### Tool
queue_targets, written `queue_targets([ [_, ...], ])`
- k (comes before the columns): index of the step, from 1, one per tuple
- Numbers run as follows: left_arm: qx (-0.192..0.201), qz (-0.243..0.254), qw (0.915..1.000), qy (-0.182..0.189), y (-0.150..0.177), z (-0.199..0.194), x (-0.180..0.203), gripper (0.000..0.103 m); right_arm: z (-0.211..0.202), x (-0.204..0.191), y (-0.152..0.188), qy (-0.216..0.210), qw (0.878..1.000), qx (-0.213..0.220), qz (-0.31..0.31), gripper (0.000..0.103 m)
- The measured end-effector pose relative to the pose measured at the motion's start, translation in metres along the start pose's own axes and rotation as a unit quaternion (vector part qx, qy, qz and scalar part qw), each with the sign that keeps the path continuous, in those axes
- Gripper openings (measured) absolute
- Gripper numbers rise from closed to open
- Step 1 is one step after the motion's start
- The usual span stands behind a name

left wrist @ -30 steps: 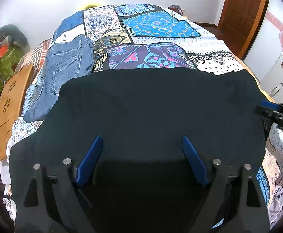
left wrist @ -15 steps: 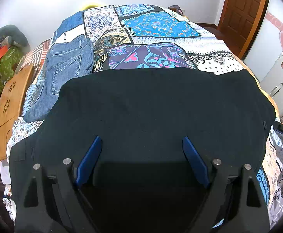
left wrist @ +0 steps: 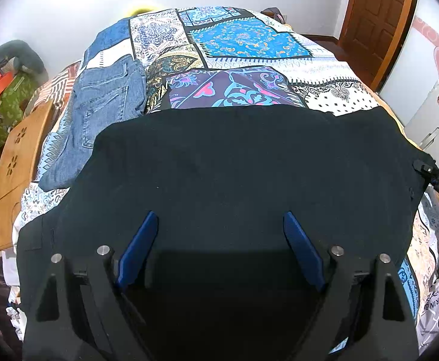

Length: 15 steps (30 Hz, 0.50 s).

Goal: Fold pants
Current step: 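Lift and fold the black pants again with both grippers toward the jeans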

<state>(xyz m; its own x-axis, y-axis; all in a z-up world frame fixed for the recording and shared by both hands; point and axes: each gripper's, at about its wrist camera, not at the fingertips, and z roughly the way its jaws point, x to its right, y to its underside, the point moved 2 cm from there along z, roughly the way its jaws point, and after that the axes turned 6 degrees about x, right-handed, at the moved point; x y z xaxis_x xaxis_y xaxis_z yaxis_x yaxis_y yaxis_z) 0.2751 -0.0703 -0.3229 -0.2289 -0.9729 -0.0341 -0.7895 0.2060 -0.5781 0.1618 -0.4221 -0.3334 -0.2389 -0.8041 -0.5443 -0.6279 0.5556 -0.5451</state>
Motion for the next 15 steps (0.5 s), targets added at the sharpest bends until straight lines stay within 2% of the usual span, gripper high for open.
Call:
queue_targets([
  [4,0.009,0.010,0.9999,-0.002,-0.002,-0.010,0.001,0.087,-0.017,-0.022,-0.010,-0.022,0.999,0.021,-0.032,0.008],
  [7,0.029,0.019,0.9993,-0.008,-0.006,-0.026,0.003,0.087,-0.028,-0.041,-0.021,-0.046,0.997,0.039,-0.045,0.007],
  [15,0.088,-0.001,0.9961,-0.007,-0.015,-0.077,-0.014,0.087,-0.054,-0.115,-0.033,-0.124,0.986,0.069,-0.089,0.007],
])
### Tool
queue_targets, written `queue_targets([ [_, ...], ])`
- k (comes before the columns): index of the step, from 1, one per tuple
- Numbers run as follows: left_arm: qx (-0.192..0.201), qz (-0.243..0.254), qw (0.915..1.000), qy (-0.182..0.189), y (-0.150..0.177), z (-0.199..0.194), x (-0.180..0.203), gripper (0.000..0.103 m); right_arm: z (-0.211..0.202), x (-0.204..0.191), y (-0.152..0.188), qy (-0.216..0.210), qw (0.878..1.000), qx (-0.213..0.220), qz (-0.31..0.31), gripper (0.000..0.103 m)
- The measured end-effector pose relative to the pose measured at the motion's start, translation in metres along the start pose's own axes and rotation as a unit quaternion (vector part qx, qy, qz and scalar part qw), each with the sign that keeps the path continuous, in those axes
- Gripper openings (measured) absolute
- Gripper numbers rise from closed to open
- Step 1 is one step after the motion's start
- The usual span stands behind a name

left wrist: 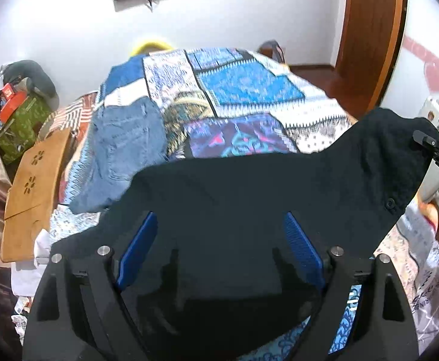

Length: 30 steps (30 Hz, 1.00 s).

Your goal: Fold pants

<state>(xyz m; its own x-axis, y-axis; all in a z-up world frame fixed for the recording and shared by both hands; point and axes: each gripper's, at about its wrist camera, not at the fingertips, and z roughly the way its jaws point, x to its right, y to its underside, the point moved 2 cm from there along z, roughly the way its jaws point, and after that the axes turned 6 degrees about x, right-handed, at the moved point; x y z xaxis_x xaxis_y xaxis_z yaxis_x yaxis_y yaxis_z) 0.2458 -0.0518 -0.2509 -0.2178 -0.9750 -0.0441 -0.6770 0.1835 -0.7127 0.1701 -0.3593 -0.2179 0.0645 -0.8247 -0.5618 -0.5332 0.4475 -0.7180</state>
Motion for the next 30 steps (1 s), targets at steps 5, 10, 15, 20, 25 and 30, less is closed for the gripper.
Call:
queue_targets([
  [5,0.024,-0.018,0.9996,-0.003,0.000,-0.022,-0.017,0.087,0.008,-0.047,-0.006,-0.043,0.999,0.007,-0.031,0.007],
  [10,0.037,-0.031,0.9988,-0.006,0.006,-0.038,-0.036,0.087,0.024,-0.088,0.000,-0.083,0.994,-0.011,-0.065,0.007],
  [15,0.051,-0.058,0.9969,-0.011,0.013,-0.052,-0.060,0.087,0.053,-0.125,0.020,-0.111,0.988,-0.052,-0.098,0.007],
  [20,0.047,-0.088,0.9948,-0.019,0.024,-0.056,-0.084,0.087,0.081,-0.152,0.058,-0.131,0.976,-0.110,-0.132,0.007],
  [25,0.034,-0.096,0.9943,-0.030,0.034,-0.053,-0.095,0.087,0.108,-0.163,0.108,-0.127,0.958,-0.186,-0.176,0.009],
  [30,0.029,-0.092,0.9948,-0.032,0.036,-0.050,-0.091,0.087,0.115,-0.163,0.133,-0.112,0.944,-0.231,-0.209,0.023],
])
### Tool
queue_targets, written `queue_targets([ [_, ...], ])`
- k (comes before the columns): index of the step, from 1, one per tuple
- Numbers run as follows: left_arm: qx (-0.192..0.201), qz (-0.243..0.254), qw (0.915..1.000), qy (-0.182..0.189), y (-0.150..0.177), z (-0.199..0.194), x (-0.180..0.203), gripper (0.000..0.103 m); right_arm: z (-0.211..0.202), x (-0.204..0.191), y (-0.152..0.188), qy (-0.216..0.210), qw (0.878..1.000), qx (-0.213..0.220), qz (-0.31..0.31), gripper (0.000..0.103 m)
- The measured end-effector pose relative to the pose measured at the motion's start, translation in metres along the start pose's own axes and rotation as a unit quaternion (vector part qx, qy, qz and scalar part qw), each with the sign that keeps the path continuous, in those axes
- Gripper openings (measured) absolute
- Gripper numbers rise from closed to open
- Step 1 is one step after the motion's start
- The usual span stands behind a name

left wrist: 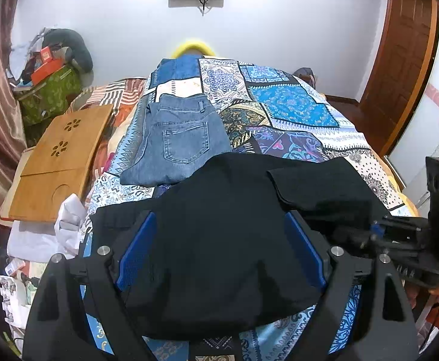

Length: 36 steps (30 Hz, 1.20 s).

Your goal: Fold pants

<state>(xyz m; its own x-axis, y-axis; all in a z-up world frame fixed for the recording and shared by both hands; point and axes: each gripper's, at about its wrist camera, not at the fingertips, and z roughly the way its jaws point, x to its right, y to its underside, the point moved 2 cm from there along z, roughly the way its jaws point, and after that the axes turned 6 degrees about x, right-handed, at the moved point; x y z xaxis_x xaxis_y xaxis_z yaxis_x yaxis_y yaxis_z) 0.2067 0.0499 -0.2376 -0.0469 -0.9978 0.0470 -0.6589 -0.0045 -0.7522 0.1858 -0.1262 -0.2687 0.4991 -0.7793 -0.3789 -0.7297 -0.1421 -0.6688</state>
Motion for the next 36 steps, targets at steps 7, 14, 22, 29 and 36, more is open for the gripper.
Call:
queue_targets([
  [7,0.003,0.027,0.9995,0.014,-0.015,0.008,0.030,0.087,-0.038,0.001,-0.007,-0.003,0.999,0.040,-0.037,0.040],
  [14,-0.015,0.046,0.9974,0.053,-0.030,0.037,0.072,0.083,-0.061,0.045,-0.027,0.068,0.993,0.084,-0.055,0.040],
  [22,-0.084,0.073,0.9893,0.094,-0.017,0.090,0.121,0.046,-0.033,0.099,-0.018,0.063,0.997,0.044,-0.025,0.040],
  [29,-0.121,0.111,0.9818,0.095,0.015,0.111,0.137,0.025,-0.023,0.124,0.010,0.053,0.999,0.005,-0.003,0.030],
  [36,-0.103,0.132,0.9825,0.081,0.025,0.092,0.130,0.025,-0.045,0.139,0.033,0.064,0.998,-0.004,0.027,0.030],
])
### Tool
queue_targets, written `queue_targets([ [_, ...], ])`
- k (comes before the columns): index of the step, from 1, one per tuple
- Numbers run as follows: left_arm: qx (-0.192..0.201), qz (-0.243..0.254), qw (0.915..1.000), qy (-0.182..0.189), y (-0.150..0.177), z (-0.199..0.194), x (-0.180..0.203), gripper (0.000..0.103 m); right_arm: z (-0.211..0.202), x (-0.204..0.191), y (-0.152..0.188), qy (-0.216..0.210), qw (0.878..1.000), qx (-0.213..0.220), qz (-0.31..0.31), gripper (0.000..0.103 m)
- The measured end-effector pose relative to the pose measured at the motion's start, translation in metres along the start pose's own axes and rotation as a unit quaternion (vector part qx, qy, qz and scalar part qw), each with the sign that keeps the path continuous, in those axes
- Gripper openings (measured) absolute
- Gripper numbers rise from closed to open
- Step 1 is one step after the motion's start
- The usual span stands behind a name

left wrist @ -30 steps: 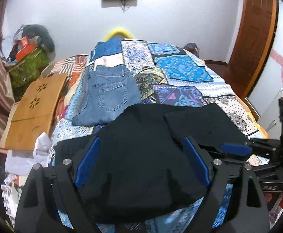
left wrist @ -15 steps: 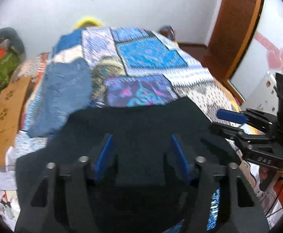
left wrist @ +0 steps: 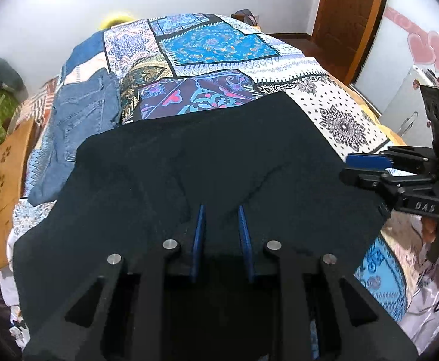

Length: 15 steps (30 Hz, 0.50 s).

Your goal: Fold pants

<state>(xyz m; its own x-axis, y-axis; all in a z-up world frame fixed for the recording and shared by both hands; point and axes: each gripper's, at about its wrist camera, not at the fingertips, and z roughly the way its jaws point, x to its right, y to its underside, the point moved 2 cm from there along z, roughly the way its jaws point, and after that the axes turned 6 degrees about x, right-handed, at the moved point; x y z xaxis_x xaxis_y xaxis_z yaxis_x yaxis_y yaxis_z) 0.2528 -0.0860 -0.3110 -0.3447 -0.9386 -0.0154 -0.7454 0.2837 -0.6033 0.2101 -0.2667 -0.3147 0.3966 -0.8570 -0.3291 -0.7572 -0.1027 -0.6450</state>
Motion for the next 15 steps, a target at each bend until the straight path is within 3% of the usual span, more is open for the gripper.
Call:
queue_targets([
  [4,0.014,0.020,0.9989,-0.039,0.011,-0.009,0.003,0.027,-0.012,-0.003,0.012,0.019,1.000,-0.002,-0.005,0.030],
  [9,0.024,-0.012,0.9985,-0.047,0.019,-0.023,-0.009,0.046,-0.024,-0.017,0.005,0.059,0.998,0.006,-0.031,0.030],
  [15,0.058,-0.060,0.9936,-0.076,0.020,-0.063,-0.044,0.061,-0.044,-0.056,-0.022,0.039,0.996,0.057,-0.058,0.033],
])
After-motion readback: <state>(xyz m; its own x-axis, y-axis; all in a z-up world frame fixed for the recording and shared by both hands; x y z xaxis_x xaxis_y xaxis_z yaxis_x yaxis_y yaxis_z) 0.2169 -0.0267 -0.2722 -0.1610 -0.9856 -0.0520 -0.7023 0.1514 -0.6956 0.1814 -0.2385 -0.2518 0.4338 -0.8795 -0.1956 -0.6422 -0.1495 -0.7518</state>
